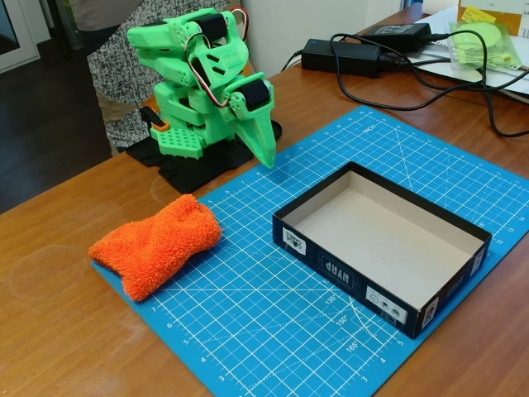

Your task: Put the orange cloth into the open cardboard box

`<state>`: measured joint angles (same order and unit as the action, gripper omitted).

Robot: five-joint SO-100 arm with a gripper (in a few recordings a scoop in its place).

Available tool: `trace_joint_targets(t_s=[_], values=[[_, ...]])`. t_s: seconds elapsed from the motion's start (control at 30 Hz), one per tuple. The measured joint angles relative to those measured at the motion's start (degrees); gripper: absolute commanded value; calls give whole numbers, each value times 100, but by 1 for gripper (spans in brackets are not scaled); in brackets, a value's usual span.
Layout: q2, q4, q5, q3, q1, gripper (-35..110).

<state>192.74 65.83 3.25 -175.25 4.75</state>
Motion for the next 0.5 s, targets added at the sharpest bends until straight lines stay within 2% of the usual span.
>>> trace_joint_targets(t_s=[0.5], values=[[0, -35, 0, 0, 26, 1]])
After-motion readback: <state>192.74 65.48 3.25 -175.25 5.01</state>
